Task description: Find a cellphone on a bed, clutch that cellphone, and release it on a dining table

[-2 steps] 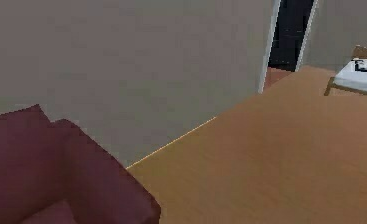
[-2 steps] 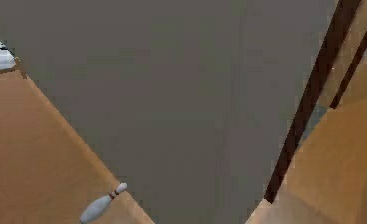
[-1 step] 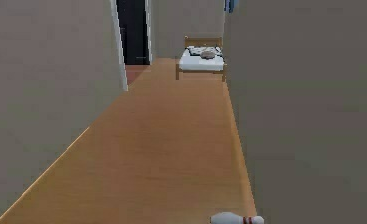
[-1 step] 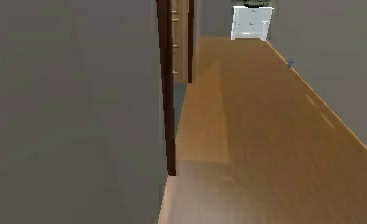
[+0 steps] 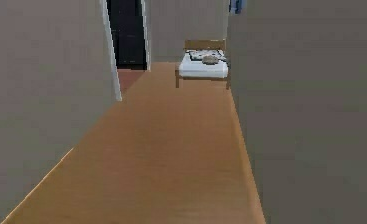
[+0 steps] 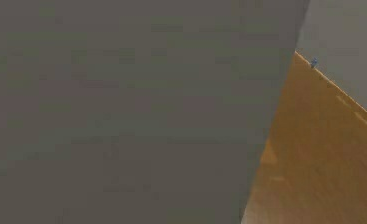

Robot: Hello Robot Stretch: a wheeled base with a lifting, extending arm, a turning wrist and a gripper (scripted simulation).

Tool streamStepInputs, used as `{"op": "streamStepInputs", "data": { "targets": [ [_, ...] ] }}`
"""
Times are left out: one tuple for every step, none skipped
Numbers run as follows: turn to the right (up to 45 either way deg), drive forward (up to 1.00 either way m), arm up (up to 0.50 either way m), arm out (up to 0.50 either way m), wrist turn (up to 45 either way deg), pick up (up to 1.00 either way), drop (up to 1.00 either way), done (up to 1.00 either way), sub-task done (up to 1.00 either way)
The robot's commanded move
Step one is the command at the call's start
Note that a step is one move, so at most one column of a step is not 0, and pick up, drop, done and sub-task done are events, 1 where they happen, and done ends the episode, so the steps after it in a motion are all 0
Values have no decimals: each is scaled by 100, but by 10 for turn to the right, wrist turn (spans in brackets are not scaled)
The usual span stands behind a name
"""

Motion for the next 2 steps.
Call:
{"op": "streamStepInputs", "data": {
  "targets": [
    [-90,0,0,0,0,0,0,0,0],
    [0,100,0,0,0,0,0,0,0]
  ]
}}
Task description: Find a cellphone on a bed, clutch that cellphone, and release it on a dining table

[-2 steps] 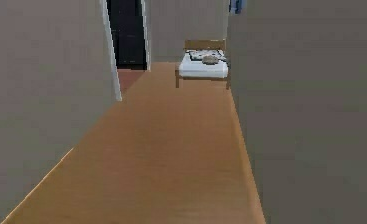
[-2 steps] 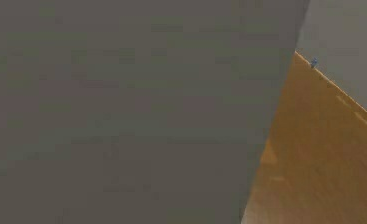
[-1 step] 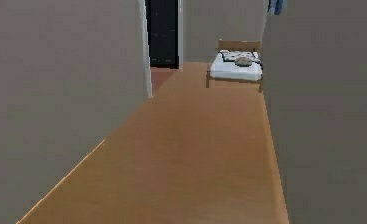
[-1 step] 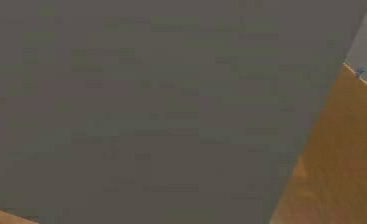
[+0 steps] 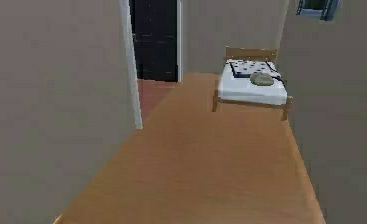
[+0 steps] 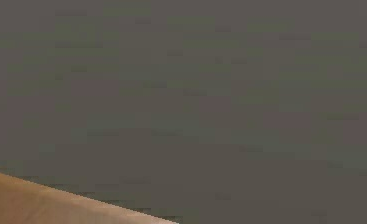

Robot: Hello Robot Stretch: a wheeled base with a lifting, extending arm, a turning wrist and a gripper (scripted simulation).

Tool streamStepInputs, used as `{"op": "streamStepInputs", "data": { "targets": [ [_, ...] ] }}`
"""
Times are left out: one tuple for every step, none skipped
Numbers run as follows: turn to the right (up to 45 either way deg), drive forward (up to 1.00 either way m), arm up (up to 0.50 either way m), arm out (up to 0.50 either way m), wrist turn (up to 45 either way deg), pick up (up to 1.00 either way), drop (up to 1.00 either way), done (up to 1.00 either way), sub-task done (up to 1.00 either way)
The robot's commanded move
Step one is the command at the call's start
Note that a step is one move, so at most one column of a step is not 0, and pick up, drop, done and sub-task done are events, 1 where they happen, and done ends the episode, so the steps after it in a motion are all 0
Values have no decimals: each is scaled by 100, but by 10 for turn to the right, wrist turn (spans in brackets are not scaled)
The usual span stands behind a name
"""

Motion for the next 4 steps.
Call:
{"op": "streamStepInputs", "data": {
  "targets": [
    [0,100,0,0,0,0,0,0,0],
    [-30,0,0,0,0,0,0,0,0],
    [0,100,0,0,0,0,0,0,0],
    [0,40,0,0,0,0,0,0,0]
  ]
}}
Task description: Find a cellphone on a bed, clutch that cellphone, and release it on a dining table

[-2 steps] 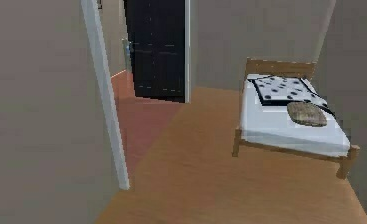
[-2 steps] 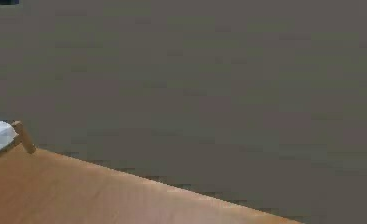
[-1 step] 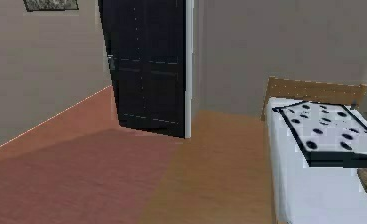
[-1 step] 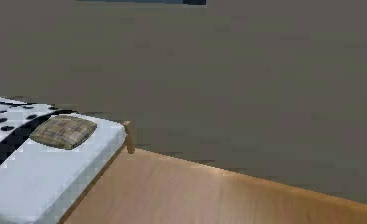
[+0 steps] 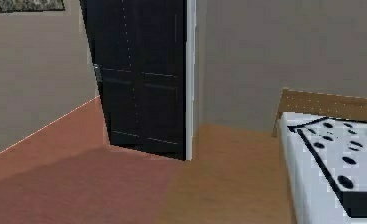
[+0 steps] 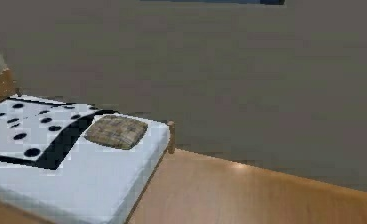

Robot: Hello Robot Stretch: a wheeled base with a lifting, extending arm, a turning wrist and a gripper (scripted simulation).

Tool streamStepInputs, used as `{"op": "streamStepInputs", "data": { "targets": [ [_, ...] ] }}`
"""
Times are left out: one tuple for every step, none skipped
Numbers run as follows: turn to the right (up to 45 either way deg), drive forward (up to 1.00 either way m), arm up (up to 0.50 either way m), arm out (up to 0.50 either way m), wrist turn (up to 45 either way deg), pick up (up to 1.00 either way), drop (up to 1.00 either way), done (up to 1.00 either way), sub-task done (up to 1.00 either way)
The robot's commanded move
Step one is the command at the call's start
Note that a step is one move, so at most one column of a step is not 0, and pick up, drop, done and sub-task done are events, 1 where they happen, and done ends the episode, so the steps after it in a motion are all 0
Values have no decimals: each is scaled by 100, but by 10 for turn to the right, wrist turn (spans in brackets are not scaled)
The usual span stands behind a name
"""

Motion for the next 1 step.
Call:
{"op": "streamStepInputs", "data": {
  "targets": [
    [-270,0,0,0,0,0,0,0,0]
  ]
}}
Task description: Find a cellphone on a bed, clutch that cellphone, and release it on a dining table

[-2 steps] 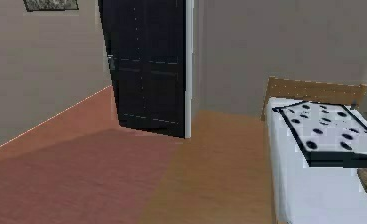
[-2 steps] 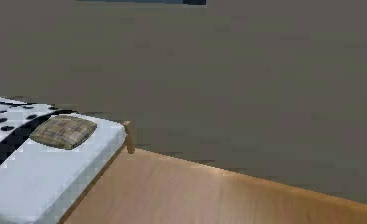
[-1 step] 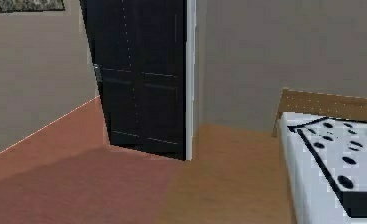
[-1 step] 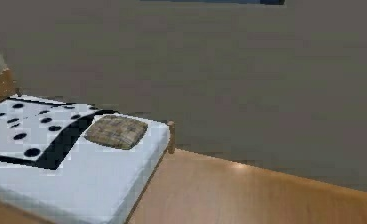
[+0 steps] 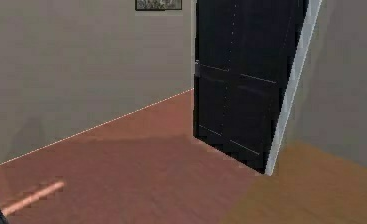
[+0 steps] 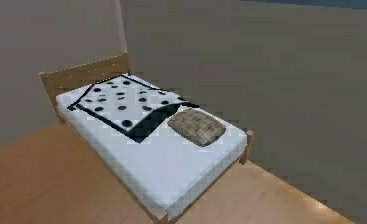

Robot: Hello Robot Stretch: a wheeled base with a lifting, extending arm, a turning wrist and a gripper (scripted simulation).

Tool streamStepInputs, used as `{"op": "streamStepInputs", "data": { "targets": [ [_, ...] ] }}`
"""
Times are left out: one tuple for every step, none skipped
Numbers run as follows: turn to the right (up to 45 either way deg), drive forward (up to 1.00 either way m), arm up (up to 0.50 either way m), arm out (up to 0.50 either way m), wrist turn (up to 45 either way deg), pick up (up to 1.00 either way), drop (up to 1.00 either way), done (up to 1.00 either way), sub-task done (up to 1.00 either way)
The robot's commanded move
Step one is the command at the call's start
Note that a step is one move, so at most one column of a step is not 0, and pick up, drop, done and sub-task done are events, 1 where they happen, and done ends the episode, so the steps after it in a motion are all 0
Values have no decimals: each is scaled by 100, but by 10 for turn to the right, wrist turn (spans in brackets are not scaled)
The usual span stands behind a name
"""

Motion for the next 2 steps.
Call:
{"op": "streamStepInputs", "data": {
  "targets": [
    [0,5,0,0,0,0,0,0,0],
    [-90,0,0,0,0,0,0,0,0]
  ]
}}
